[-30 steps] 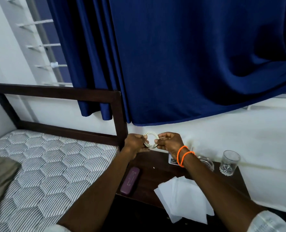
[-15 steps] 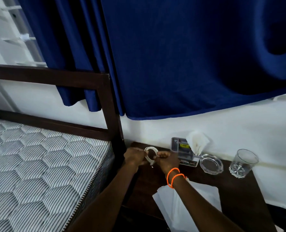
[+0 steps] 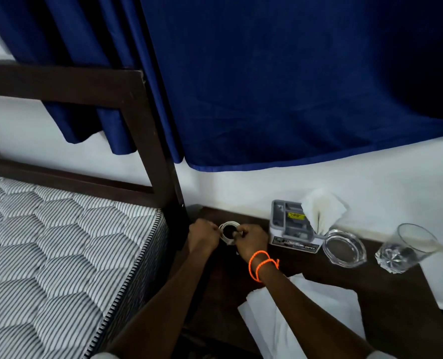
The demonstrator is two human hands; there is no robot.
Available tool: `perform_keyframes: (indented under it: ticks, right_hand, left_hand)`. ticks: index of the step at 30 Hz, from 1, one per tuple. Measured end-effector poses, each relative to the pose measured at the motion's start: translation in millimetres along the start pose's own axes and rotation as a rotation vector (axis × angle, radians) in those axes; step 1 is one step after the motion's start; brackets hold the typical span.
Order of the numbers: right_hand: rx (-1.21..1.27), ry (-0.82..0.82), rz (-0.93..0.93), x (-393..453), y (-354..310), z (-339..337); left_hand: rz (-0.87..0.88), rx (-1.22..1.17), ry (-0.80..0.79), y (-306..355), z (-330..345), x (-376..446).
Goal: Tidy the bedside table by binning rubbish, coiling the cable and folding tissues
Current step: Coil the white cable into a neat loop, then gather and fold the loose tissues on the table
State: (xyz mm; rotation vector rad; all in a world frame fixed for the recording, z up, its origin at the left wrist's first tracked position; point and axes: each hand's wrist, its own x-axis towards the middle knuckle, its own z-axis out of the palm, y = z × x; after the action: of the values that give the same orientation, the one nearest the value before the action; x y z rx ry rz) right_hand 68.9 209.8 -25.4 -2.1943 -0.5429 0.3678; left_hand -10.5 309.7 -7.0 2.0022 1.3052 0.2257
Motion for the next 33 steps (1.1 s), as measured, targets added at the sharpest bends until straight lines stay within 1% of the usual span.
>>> perform_keyframes:
  ticks: [5,12,16,20,24,27,33]
  right_hand:
    - [0.005,0.062,-0.055,-1,0,-2]
    - [0.022,0.084,-0.113,-15,-2,-18]
    - [0.048,0.086,-0.065,-33,1,-36]
    - [0.006,0.092,-0.042,-58,11,-61]
    - [-0.017,0.138,-0.030,-84,24,-90]
    - [-0.054,0.172,-0.003,-105,37,-113]
    - [-0.035,0.235,0.100,-137,70,-154]
  left_hand:
    - [0.002,-0.003,0.037,-1,-1,-3]
    - [-0.009,-0.080,0.088,6,-13,-20]
    - [0.012,-0.100,0.095,15,-19,-43]
    - [0.065,-0.101,0.071,23,-18,-74]
    - [0.116,-0.063,0.049,29,-8,-110]
    - [0.149,-0.084,0.027,31,5,-138]
    - [0.142,-0.089,-0.086,32,28,-183]
